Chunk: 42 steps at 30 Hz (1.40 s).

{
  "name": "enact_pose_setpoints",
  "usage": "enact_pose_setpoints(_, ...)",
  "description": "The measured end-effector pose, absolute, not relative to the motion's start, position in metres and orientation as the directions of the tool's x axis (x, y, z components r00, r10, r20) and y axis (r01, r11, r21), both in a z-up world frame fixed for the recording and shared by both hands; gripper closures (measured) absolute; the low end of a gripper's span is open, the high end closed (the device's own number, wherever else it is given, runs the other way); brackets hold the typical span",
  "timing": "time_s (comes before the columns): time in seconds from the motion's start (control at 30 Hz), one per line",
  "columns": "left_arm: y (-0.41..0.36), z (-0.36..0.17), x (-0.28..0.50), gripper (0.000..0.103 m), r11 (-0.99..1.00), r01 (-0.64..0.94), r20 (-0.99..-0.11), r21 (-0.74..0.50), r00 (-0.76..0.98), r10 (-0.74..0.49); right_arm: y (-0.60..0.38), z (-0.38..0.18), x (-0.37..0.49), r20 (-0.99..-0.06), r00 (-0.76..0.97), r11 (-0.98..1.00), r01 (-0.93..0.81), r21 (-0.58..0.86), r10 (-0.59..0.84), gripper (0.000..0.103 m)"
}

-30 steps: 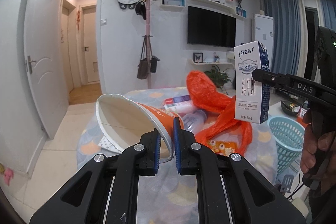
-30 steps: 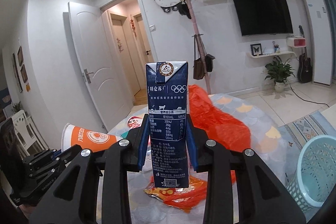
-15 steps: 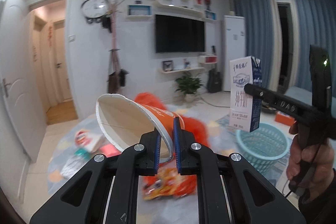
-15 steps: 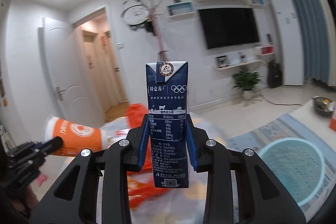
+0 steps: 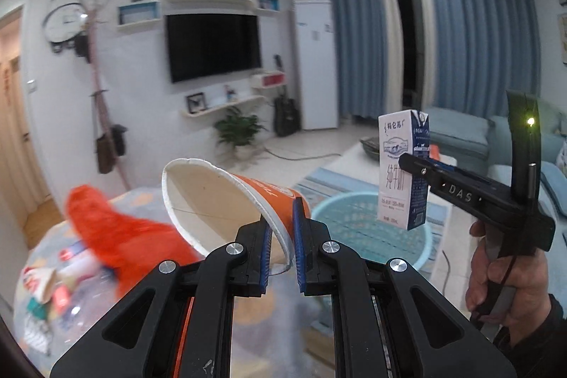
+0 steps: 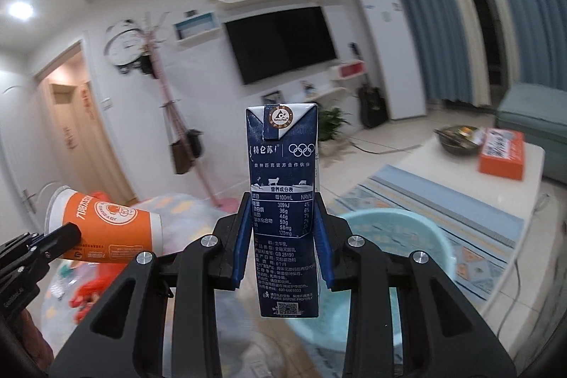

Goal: Collect trash
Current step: 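Carry the blue carton to the blue basket and drop it in while the left carries the cup, then open the left tool over the blue basket to drop the paper cup, then move both tools back over the table toward the remaining trash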

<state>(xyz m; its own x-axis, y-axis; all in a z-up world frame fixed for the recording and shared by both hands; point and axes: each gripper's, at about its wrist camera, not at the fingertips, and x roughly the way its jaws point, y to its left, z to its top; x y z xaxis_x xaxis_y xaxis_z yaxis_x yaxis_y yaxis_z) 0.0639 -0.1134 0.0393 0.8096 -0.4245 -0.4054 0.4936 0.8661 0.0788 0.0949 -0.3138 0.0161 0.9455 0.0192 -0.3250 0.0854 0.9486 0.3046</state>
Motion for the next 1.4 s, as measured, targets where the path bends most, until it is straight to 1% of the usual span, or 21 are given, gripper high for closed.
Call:
enact_pose_setpoints(0.2,-0.162,0.015,0.099,0.093,0.820,0.567,-0.479,0.080,0.743,-0.467,-0.366,-0.027,0.107,-0.402,0.915,0.924,0.183,0.336,-0.035,0.074)
enact_pose_setpoints(0.37,-0.193,-0.011,0.123,0.093,0.799,0.597,-0.545,0.074,0.695,-0.469,-0.385,-0.051,0.116,-0.443,0.896,0.913,0.210,0.351,-0.036,0.074)
enact_pose_setpoints(0.57,-0.223,-0.039,0.145,0.090,0.779,0.624,-0.616,0.064,0.639,-0.461,-0.403,-0.076,0.124,-0.490,0.871,0.903,0.234,0.359,-0.031,0.072)
enact_pose_setpoints(0.6,-0.227,-0.045,0.149,0.085,0.780,0.622,-0.631,0.064,0.631,-0.451,-0.407,-0.079,0.126,-0.499,0.866,0.900,0.238,0.366,-0.026,0.067)
enact_pose_setpoints(0.63,-0.229,-0.045,0.153,0.078,0.781,0.621,-0.637,0.065,0.628,-0.446,-0.410,-0.083,0.126,-0.504,0.863,0.894,0.244,0.375,-0.024,0.063)
enact_pose_setpoints(0.67,-0.232,-0.047,0.157,0.075,0.783,0.619,-0.641,0.066,0.627,-0.442,-0.413,-0.086,0.126,-0.505,0.863,0.887,0.252,0.386,-0.026,0.060)
enact_pose_setpoints(0.73,-0.235,-0.050,0.161,0.066,0.790,0.610,-0.644,0.069,0.632,-0.431,-0.417,-0.089,0.125,-0.506,0.862,0.882,0.260,0.392,-0.029,0.059)
enact_pose_setpoints(0.77,-0.235,-0.049,0.162,0.063,0.791,0.608,-0.646,0.071,0.632,-0.428,-0.419,-0.090,0.124,-0.507,0.861,0.882,0.264,0.391,-0.032,0.059)
enact_pose_setpoints(0.83,-0.237,-0.047,0.163,0.055,0.794,0.603,-0.646,0.073,0.636,-0.423,-0.421,-0.090,0.121,-0.504,0.863,0.881,0.268,0.390,-0.040,0.059)
enact_pose_setpoints(1.1,-0.218,-0.024,0.149,0.053,0.816,0.573,-0.613,0.076,0.672,-0.415,-0.416,-0.080,0.111,-0.489,0.871,0.881,0.262,0.394,-0.041,0.059)
enact_pose_setpoints(1.33,-0.177,-0.004,0.115,0.048,0.849,0.515,-0.563,0.117,0.739,-0.370,-0.387,-0.063,0.106,-0.475,0.880,0.891,0.220,0.397,-0.006,0.059)
enact_pose_setpoints(1.37,-0.169,-0.002,0.110,0.047,0.857,0.501,-0.557,0.120,0.748,-0.360,-0.380,-0.060,0.106,-0.474,0.881,0.892,0.208,0.402,0.009,0.058)
enact_pose_setpoints(1.4,-0.156,0.001,0.103,0.045,0.866,0.485,-0.546,0.124,0.762,-0.349,-0.372,-0.057,0.106,-0.473,0.881,0.893,0.196,0.406,0.022,0.055)
